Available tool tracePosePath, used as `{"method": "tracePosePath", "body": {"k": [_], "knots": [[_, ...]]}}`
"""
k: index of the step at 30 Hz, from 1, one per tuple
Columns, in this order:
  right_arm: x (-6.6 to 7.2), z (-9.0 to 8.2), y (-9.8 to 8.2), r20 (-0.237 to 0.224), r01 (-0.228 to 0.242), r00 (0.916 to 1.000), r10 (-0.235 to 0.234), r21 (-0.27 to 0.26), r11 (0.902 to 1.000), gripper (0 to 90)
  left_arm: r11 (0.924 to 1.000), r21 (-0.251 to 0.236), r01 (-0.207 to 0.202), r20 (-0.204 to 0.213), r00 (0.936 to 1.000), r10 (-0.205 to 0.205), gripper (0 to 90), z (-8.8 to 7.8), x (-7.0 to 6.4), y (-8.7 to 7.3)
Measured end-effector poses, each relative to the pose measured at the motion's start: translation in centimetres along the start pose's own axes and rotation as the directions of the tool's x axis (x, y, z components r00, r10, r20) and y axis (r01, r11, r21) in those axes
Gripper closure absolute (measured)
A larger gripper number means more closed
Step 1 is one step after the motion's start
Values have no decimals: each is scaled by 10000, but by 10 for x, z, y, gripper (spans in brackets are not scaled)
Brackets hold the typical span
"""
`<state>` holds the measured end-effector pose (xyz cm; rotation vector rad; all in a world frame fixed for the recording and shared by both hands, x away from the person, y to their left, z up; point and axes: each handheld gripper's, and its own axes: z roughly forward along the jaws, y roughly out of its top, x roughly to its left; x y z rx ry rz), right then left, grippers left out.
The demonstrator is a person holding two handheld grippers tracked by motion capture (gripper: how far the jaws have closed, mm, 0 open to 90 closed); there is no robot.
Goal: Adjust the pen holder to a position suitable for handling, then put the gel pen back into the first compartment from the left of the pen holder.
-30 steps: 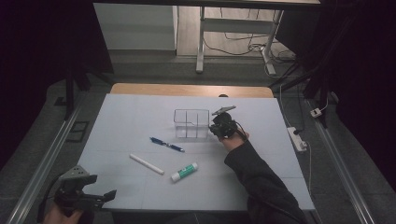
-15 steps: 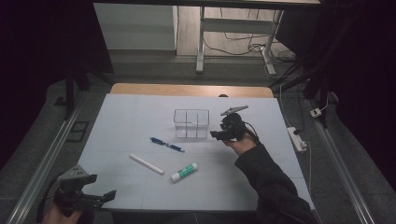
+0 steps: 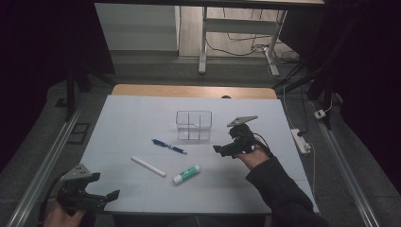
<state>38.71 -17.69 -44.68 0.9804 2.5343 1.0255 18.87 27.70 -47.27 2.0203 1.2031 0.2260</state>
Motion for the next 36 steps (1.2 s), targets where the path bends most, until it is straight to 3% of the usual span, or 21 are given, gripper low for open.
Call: {"method": "tracePosePath", "body": {"k": [3,8,17,25,30,36], "knots": [[6,-12,-7,-256,47,9997,-53,-222,9997,26,9998,-39,-188,112,9998,188,0,4,1,4],[12,-31,-24,-171,172,9997,-180,-429,9989,0,9990,-41,-443,383,9983,444,0,12,5,12],[16,-59,-58,5,-307,9995,308,-731,9969,0,9965,-321,-776,402,9961,789,0,25,9,30],[18,-76,-78,92,-446,9989,456,-924,9947,0,9950,-330,-947,419,9945,961,0,35,12,42],[20,-84,-90,229,-606,9978,628,-854,9945,0,9966,-296,-769,624,9949,787,0,43,16,52],[21,-93,-103,286,-910,9952,936,-812,9925,0,9936,-237,-1101,755,9909,1116,0,54,18,63]]}}
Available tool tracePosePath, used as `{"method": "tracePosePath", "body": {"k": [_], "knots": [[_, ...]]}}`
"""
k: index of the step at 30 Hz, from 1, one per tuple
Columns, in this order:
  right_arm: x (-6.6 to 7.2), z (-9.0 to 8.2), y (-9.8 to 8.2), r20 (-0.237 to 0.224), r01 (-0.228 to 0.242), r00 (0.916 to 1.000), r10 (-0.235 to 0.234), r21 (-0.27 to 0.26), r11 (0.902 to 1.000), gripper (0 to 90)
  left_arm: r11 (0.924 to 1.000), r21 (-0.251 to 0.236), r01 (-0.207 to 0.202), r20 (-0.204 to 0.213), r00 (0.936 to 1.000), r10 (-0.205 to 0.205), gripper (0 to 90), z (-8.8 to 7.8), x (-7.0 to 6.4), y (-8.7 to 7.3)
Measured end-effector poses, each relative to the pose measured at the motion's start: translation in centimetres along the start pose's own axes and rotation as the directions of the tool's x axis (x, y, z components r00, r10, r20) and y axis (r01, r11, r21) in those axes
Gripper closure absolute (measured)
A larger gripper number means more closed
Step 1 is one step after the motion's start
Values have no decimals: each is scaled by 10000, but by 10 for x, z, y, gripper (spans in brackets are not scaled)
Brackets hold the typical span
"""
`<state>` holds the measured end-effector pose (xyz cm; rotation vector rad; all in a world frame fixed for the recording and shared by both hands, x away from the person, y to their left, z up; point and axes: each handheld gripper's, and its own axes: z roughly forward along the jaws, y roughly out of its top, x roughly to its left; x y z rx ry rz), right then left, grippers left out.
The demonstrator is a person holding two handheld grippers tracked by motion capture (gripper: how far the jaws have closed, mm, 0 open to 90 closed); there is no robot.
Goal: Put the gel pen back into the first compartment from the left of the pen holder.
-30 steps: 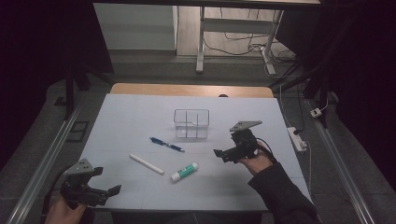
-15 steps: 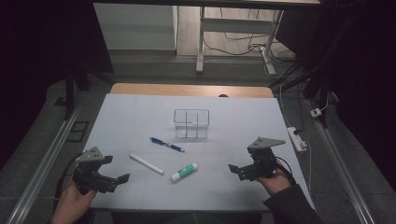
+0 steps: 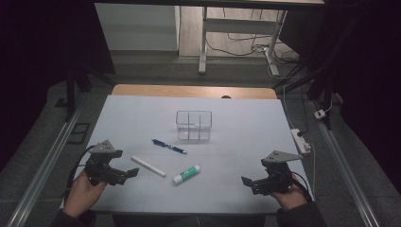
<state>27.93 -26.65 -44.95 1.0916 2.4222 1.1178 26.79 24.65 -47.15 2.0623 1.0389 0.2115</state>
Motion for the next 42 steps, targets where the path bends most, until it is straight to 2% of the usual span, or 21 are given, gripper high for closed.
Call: {"method": "tracePosePath", "body": {"k": [3,10,14,23,27,31,32,33,35,39,42], "knots": [[0,-4,-5,-9,-81,10000,81,50,10000,0,9999,7,-119,79,9999,119,0,6,1,6],[1,-12,-17,2,-331,9995,331,313,9990,0,9974,577,-432,-18,9991,434,0,21,5,24],[0,-15,-22,-40,-487,9988,489,401,9980,0,9955,833,-455,-93,9989,465,0,32,11,34],[-2,-22,-29,-177,-663,9976,669,346,9972,0,9897,1205,-776,-282,9963,815,0,57,26,52],[-3,-22,-30,-250,-743,9969,753,365,9966,0,9891,1314,-671,-166,9974,699,0,71,39,61],[-3,-21,-30,-297,-761,9965,778,522,9957,0,9858,1515,-732,-330,9963,790,61,83,46,67],[-3,-21,-30,-342,-791,9961,809,508,9956,0,9853,1555,-714,-264,9967,764,84,87,50,70],[-3,-21,-30,-345,-802,9960,820,517,9954,0,9843,1614,-711,-151,9971,745,140,90,53,72],[-4,-20,-29,-312,-825,9959,844,575,9949,0,9836,1652,-727,-193,9968,770,242,95,56,75],[-4,-19,-29,-368,-807,9959,831,633,9947,0,9754,2052,-805,-248,9959,875,436,107,64,81],[-3,-19,-29,-327,-782,9962,808,748,9941,0,9709,2304,-654,-222,9971,724,581,117,71,86]]}}
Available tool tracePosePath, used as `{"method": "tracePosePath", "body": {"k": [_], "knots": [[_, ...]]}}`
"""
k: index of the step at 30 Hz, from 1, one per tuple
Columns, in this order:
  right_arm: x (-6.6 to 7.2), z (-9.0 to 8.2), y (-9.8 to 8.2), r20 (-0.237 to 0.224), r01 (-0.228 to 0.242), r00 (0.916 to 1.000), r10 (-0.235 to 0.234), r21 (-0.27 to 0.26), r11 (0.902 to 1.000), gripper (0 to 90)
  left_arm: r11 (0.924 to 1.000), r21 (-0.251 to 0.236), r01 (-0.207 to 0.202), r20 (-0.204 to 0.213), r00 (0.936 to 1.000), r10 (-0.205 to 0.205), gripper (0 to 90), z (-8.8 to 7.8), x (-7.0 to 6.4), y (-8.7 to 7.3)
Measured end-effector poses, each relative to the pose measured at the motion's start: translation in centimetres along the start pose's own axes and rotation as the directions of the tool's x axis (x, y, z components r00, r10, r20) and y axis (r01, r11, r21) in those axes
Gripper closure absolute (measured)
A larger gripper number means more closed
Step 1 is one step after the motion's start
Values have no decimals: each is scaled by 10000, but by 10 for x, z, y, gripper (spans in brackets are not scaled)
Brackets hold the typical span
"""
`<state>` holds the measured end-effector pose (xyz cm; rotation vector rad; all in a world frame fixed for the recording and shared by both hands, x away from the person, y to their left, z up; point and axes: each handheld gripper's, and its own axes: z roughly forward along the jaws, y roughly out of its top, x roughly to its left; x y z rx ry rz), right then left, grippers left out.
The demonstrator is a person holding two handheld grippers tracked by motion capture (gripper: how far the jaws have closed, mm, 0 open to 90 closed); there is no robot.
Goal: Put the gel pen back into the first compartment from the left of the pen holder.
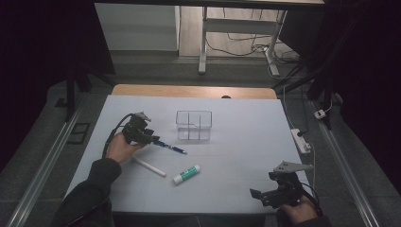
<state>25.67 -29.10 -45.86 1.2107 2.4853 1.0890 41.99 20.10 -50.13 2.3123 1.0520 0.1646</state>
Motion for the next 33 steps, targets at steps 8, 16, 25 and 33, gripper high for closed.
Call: {"method": "tracePosePath", "body": {"k": [8,16,25,33], "knots": [[0,1,0,-96,71,9999,-70,121,9999,0,9988,457,156,27,9999,-157,888,21,8,9],[0,1,0,-176,114,9998,-111,154,9998,0,9951,938,300,-177,9994,-285,888,27,11,5],[1,2,0,-172,178,9997,-174,212,9996,0,9894,1414,326,185,9992,-356,889,18,3,-5],[1,3,1,-196,257,9995,-252,258,9993,0,9830,1834,-34,237,9997,-10,888,11,-9,-14]]}}
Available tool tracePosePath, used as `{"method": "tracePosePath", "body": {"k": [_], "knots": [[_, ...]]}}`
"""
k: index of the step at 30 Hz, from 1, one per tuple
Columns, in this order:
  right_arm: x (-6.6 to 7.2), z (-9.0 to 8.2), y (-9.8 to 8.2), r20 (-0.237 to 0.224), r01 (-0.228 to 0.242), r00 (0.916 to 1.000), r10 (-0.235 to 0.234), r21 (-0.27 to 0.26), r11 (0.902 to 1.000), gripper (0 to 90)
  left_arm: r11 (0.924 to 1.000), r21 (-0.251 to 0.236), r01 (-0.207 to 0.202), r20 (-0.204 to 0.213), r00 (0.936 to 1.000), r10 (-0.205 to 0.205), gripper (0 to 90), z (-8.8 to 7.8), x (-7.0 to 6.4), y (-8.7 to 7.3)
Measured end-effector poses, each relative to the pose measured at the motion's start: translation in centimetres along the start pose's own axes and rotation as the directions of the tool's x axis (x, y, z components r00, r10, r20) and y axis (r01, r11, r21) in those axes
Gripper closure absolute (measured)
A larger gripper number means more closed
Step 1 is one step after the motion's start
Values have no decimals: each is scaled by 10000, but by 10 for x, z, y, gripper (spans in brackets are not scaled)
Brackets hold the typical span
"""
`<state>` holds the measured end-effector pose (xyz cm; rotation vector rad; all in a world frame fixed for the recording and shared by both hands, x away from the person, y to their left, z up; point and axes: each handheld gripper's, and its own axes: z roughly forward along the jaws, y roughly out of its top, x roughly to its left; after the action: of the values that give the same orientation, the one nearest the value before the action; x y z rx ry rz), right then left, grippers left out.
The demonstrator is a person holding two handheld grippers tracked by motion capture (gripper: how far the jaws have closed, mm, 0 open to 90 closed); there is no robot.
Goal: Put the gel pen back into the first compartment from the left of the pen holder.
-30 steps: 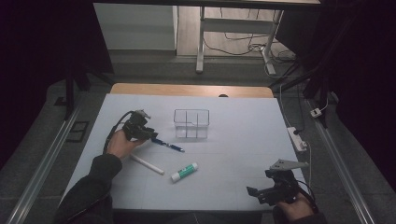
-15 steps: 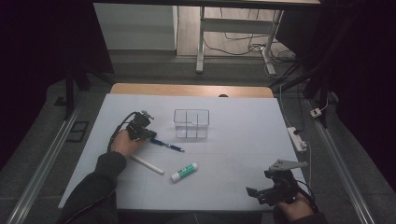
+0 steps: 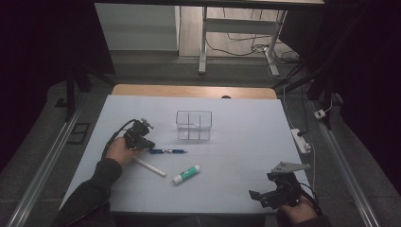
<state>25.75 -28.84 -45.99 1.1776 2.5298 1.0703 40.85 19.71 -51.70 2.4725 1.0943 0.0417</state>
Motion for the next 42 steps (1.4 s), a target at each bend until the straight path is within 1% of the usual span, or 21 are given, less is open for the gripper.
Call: {"method": "tracePosePath", "body": {"k": [5,8,9,12,15,16,17,18,20,22,23,25,26,28,32,34,35,38,40,41,42], "knots": [[0,0,0,-5,36,10000,-36,30,10000,0,9999,108,-46,221,9997,43,888,-1,-8,-5],[0,1,0,-26,39,10000,-39,47,10000,0,9998,173,81,306,9995,-86,888,-2,-12,-7],[0,1,1,-16,60,10000,-60,77,10000,0,9998,209,38,363,9993,-46,888,-1,-14,-7],[0,1,1,-20,66,10000,-66,84,9999,0,9995,323,-70,358,9993,58,888,-2,-18,-7],[0,1,1,-58,53,10000,-53,80,10000,0,9997,242,-89,285,9996,82,885,-3,-17,-7],[0,1,1,-59,48,10000,-47,85,10000,0,9999,160,-62,197,9998,58,861,-4,-16,-6],[0,1,1,-64,51,10000,-51,90,9999,0,10000,-37,9,211,9998,-8,819,-8,-14,-5],[0,1,1,-54,57,10000,-56,90,9999,0,9998,-192,37,254,9997,-32,758,-10,-13,-3],[0,1,1,-65,41,10000,-41,103,9999,0,9979,-629,-116,246,9996,132,598,-17,-14,1],[0,2,1,-75,51,10000,-50,131,9999,0,9942,-972,-453,126,9988,467,436,-20,-18,6],[0,2,1,-77,54,10000,-53,140,9999,0,9915,-1073,-730,34,9973,738,363,-21,-21,10],[0,2,1,-58,76,10000,-76,151,9999,0,9883,-1179,-966,60,9952,979,278,-20,-26,15],[0,2,1,-58,75,10000,-74,158,9998,0,9870,-1216,-1051,180,9940,1081,233,-19,-29,19],[0,2,1,-56,67,10000,-67,155,9999,0,9858,-1190,-1187,385,9915,1240,186,-15,-32,24],[0,2,1,-66,81,9999,-80,196,9998,0,9845,-918,-1495,827,9841,1572,64,-4,-39,34],[0,2,1,-83,79,9999,-78,198,9998,0,9825,-810,-1679,779,9816,1742,12,2,-41,38],[0,2,1,-90,71,9999,-70,193,9998,0,9804,-642,-1865,766,9786,1911,0,5,-42,40],[-1,2,1,-127,54,9999,-52,206,9998,0,9773,-424,-2075,846,9739,2104,0,14,-47,45],[-1,2,1,-128,49,9999,-47,192,9998,0,9723,-217,-2326,807,9690,2336,0,20,-51,48],[-1,3,1,-135,44,9999,-42,195,9998,0,9675,-152,-2523,798,9643,2527,0,24,-55,50],[-1,3,1,-142,40,9999,-37,194,9998,0,9664,-85,-2570,766,9634,2569,3,26,-57,52]]}}
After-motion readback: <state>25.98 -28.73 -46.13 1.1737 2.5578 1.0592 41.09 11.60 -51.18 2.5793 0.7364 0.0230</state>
